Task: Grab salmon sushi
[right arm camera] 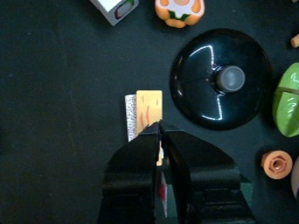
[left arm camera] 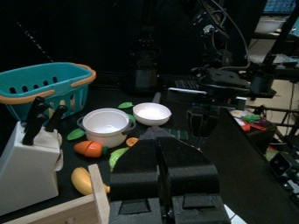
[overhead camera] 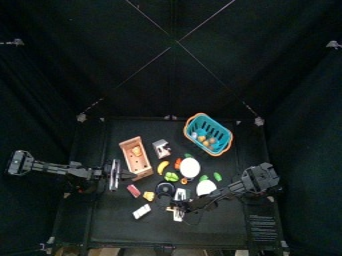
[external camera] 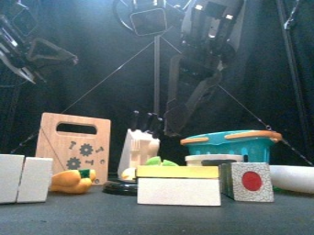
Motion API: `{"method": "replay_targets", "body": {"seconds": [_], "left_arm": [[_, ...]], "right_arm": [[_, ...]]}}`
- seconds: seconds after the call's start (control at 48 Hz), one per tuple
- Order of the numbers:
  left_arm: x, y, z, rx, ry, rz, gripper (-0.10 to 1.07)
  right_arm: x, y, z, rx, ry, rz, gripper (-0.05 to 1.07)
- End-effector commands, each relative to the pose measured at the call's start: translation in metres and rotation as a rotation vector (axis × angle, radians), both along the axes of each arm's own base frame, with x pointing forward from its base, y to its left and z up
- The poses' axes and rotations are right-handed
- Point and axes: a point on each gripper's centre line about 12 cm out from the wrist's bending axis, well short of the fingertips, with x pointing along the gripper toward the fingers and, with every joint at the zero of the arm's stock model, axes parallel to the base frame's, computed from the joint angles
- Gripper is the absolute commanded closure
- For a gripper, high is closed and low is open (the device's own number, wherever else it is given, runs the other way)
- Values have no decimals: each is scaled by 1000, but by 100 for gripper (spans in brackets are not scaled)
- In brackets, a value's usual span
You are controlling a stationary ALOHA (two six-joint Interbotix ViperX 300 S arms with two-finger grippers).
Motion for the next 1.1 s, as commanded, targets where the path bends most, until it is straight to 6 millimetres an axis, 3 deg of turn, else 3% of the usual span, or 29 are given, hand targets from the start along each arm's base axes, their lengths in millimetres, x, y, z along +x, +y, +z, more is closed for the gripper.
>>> {"method": "replay_targets", "body": {"seconds": [0.0,0.25,0.729,0.917,1.083], "left_arm": [[2,1,4,-7,-14,5,78],[2,1,4,-6,-14,8,78],[2,1,4,-8,-14,8,78],[1,1,2,-5,-9,8,78],[-2,-2,-11,-8,66,-8,73]], "right_arm": [[-3,-8,24,16,-55,-15,52],[-8,-10,27,76,-135,8,48],[-3,-2,-9,130,-105,10,4],[0,-1,-12,125,-101,13,3],[0,-1,-7,125,-114,16,3]]}}
